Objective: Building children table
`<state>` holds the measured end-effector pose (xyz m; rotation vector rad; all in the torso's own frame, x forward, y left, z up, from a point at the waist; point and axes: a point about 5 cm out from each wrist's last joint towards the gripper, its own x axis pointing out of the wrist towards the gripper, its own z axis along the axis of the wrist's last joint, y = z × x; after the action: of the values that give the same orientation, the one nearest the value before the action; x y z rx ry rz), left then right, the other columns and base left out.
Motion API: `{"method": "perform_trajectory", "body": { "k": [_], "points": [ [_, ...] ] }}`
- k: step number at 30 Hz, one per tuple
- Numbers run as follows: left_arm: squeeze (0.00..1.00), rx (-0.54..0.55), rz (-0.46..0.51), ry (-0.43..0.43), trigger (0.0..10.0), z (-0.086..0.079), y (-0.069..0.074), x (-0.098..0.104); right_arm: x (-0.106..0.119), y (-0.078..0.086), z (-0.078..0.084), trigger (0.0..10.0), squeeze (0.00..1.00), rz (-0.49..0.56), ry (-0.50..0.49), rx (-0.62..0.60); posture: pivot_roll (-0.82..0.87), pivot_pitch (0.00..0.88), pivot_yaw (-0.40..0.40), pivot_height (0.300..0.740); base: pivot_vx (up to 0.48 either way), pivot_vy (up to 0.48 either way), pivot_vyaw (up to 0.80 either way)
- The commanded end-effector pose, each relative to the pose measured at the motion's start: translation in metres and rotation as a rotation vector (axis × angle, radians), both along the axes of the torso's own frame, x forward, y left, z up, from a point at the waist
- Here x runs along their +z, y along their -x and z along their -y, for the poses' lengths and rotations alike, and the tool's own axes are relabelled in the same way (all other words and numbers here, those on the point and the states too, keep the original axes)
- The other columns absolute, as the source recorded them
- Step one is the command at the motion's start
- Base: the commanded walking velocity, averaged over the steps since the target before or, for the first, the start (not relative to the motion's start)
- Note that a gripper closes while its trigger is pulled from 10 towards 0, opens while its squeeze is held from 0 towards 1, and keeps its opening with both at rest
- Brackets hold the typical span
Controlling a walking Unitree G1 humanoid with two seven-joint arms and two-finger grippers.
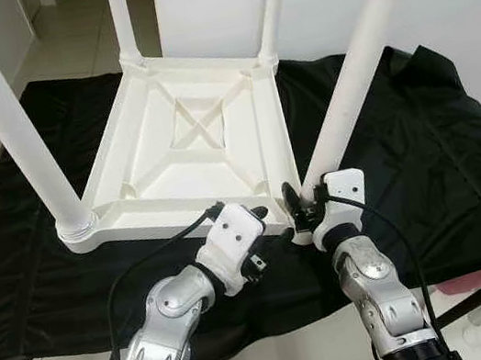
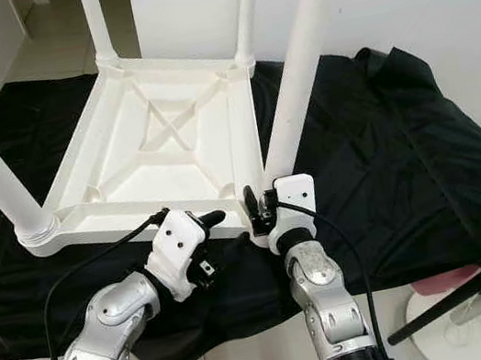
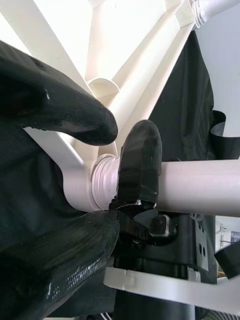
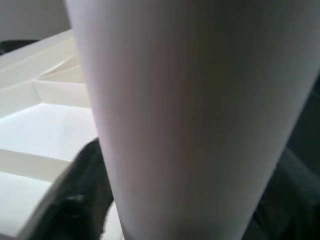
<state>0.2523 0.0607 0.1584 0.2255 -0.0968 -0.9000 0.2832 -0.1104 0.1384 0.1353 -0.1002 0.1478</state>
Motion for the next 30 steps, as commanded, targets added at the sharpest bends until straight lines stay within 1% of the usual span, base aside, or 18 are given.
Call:
{"method": "perform_trajectory", "body": {
  "k": [1, 4, 8, 10, 13, 14, 15, 16, 17, 18, 19, 20, 21, 22, 23, 26, 29, 30],
  "points": [
    [0.00, 0.044, 0.007, 0.003, 10.0, 0.001, -0.003, 0.000, 0.000, 0.003, 0.000, 10.0, 1.00, 0.011, -0.034, 0.023, 0.05, 0.084, -0.130, 0.740, 0.000, 0.000, 0.00],
    [0.00, 0.043, 0.011, -0.006, 10.0, 0.000, -0.003, -0.001, 0.001, 0.005, 0.009, 10.0, 1.00, 0.041, -0.023, 0.081, 0.05, 0.081, -0.130, 0.740, 0.000, 0.000, 0.00],
    [0.00, 0.044, 0.012, -0.010, 10.0, 0.000, -0.003, -0.001, 0.001, 0.007, 0.015, 10.0, 1.00, 0.059, -0.023, 0.125, 0.05, 0.077, -0.130, 0.740, 0.000, 0.000, 0.00],
    [0.00, 0.044, 0.013, -0.012, 10.0, -0.001, -0.003, -0.001, 0.000, 0.006, 0.028, 10.0, 1.00, 0.067, -0.015, 0.193, 0.06, 0.072, -0.129, 0.740, 0.000, 0.000, 0.00],
    [0.00, 0.043, 0.013, -0.013, 10.0, -0.001, -0.003, 0.000, -0.001, 0.005, 0.032, 10.0, 1.00, 0.067, -0.011, 0.230, 0.06, 0.070, -0.127, 0.740, 0.000, 0.000, 0.00],
    [0.00, 0.042, 0.013, -0.013, 10.0, -0.002, -0.004, 0.000, -0.001, 0.004, 0.035, 10.0, 0.68, 0.065, -0.008, 0.252, 0.06, 0.070, -0.127, 0.740, 0.000, 0.000, 0.00],
    [0.00, 0.038, 0.013, -0.018, 10.0, -0.002, -0.003, -0.001, -0.001, 0.003, 0.037, 10.0, 0.00, 0.064, 0.013, 0.309, 0.06, 0.066, -0.124, 0.740, 0.000, 0.000, 0.00],
    [0.00, 0.038, 0.013, -0.018, 10.0, -0.002, -0.003, -0.001, -0.001, 0.003, 0.037, 10.0, 0.00, 0.064, 0.013, 0.309, 0.06, 0.066, -0.124, 0.740, 0.000, 0.000, 0.00],
    [0.00, 0.036, 0.014, -0.023, 10.0, -0.002, -0.003, -0.001, -0.001, 0.002, 0.039, 10.0, 0.00, 0.063, 0.029, 0.356, 0.06, 0.064, -0.125, 0.740, 0.000, 0.000, 0.00],
    [0.00, 0.034, 0.015, -0.029, 10.0, -0.002, -0.004, -0.002, 0.000, 0.000, 0.042, 10.0, 0.00, 0.068, 0.061, 0.403, 0.06, 0.063, -0.125, 0.740, 0.000, 0.000, 0.00],
    [0.00, 0.029, 0.018, -0.033, 10.0, -0.001, -0.004, -0.002, 0.000, -0.004, 0.044, 10.0, 0.00, 0.075, 0.122, 0.445, 0.06, 0.061, -0.125, 0.740, 0.000, 0.000, 0.00],
    [0.00, 0.029, 0.018, -0.033, 10.0, -0.001, -0.004, -0.002, 0.000, -0.004, 0.044, 10.0, 0.00, 0.075, 0.122, 0.445, 0.06, 0.061, -0.125, 0.740, 0.000, 0.000, 0.00],
    [0.00, 0.027, 0.020, -0.035, 10.0, -0.001, -0.004, -0.002, 0.000, -0.006, 0.045, 10.0, 0.00, 0.081, 0.162, 0.469, 0.06, 0.060, -0.125, 0.740, 0.000, 0.000, 0.00],
    [0.00, 0.024, 0.023, -0.036, 10.0, -0.001, -0.005, -0.001, 0.001, -0.010, 0.046, 10.0, 0.00, 0.079, 0.181, 0.501, 0.06, 0.056, -0.124, 0.740, 0.000, 0.000, 0.00],
    [0.00, 0.024, 0.023, -0.036, 10.0, -0.001, -0.005, -0.001, 0.001, -0.010, 0.046, 10.0, 0.00, 0.079, 0.181, 0.501, 0.06, 0.056, -0.124, 0.740, 0.000, 0.000, 0.00],
    [0.00, 0.021, 0.029, -0.037, 10.0, 0.000, -0.006, 0.000, 0.001, -0.019, 0.045, 10.0, 0.00, 0.075, 0.204, 0.575, 0.06, 0.054, -0.125, 0.740, 0.000, 0.000, 0.00],
    [0.00, 0.021, 0.030, -0.039, 10.0, 0.000, -0.006, 0.000, 0.000, -0.021, 0.044, 10.0, 0.00, 0.071, 0.217, 0.595, 0.06, 0.052, -0.124, 0.740, 0.000, 0.000, 0.00],
    [0.00, 0.020, 0.032, -0.041, 10.0, 0.001, -0.006, 0.000, -0.001, -0.022, 0.043, 9.8, 0.00, 0.066, 0.226, 0.619, 0.07, 0.051, -0.124, 0.740, 0.000, 0.000, 0.00]
  ]
}}
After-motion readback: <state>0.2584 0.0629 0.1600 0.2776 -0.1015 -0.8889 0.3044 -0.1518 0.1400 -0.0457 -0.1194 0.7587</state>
